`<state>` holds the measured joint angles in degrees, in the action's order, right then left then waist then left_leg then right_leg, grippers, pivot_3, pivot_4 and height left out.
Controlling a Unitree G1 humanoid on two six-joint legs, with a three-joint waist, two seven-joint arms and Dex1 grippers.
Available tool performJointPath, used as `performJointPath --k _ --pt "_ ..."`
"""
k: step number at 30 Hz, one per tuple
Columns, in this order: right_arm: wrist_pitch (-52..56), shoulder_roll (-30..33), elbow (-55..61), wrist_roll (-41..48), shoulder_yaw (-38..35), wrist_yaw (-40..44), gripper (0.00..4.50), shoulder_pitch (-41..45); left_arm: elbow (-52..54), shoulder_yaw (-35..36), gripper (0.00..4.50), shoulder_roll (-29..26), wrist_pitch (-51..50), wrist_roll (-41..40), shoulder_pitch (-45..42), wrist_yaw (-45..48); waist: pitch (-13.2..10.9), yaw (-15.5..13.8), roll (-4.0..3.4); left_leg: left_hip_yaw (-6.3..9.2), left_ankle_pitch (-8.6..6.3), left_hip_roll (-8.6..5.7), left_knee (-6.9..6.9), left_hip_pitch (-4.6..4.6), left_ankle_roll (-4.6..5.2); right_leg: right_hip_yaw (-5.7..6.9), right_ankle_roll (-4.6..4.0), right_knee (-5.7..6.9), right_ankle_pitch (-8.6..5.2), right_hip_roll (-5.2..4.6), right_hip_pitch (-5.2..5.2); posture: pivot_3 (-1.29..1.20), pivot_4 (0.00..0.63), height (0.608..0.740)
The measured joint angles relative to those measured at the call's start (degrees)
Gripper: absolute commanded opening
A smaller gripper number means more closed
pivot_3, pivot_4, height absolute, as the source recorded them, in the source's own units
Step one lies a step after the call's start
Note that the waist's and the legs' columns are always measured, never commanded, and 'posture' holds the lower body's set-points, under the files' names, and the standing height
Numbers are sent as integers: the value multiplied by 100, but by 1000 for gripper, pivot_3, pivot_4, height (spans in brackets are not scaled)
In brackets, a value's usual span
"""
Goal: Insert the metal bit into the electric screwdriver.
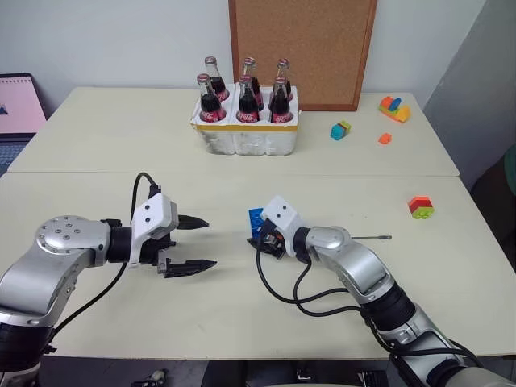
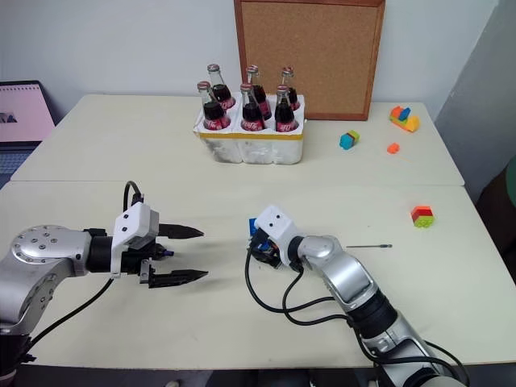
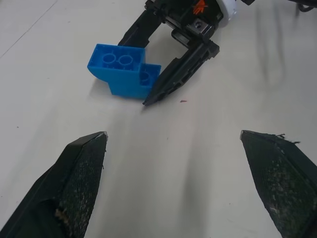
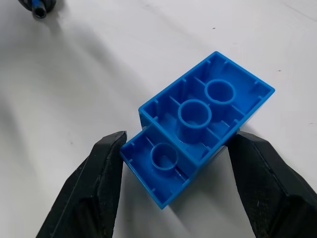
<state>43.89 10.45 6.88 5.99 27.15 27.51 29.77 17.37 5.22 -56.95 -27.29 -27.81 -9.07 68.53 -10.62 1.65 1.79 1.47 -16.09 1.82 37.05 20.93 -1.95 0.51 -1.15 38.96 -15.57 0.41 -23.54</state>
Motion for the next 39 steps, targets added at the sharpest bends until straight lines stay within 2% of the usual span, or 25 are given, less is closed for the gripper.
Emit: performJointPath --k 6,11,16,23,30,33,39 --pt "-200 126 11 -83 -7 20 2808 -23 21 -72 4500 93 -12 -10 -127 -43 0 -3 0 -1 0 -1 0 1 0 0 0 0 0 -1 0 0 150 740" --pt "-134 740 792 -63 -316 147 2805 -306 292 -345 4500 462 -162 -121 -600 -153 0 -43 0 -2 0 -6 4 13 0 5 2 -4 0 -12 1 0 150 740" --pt "214 1435 1880 -52 -1345 -12 2804 -1137 384 -795 4500 1288 -395 -236 -1378 -457 3 -105 5 -6 0 -15 10 18 0 6 11 -6 -1 -18 6 0 150 740" --pt "375 2049 2544 -77 -2898 -283 2803 -2474 103 -1569 4500 2011 -124 -70 -1879 -325 4 -96 1 -15 0 -19 4 5 -1 6 10 -3 -2 7 9 0 150 740" --pt "94 1833 2542 -8 -4332 -512 2803 -3720 -296 -2339 4500 2634 449 452 -2184 -179 10 -51 -9 -18 1 -16 3 0 -1 -11 10 1 -3 17 21 0 150 740" --pt "-60 1638 2280 68 -4777 -654 2803 -3797 -399 -2496 4500 2767 643 596 -2209 -142 10 -1 -9 -19 1 -17 4 -4 -2 -14 10 2 -3 19 25 0 150 740" --pt "-246 1554 1683 225 -4990 -689 2803 -3689 -499 -2554 4500 2847 761 716 -2244 -50 13 2 -15 -23 1 -17 4 -6 -1 -9 10 4 -2 32 28 0 150 740"
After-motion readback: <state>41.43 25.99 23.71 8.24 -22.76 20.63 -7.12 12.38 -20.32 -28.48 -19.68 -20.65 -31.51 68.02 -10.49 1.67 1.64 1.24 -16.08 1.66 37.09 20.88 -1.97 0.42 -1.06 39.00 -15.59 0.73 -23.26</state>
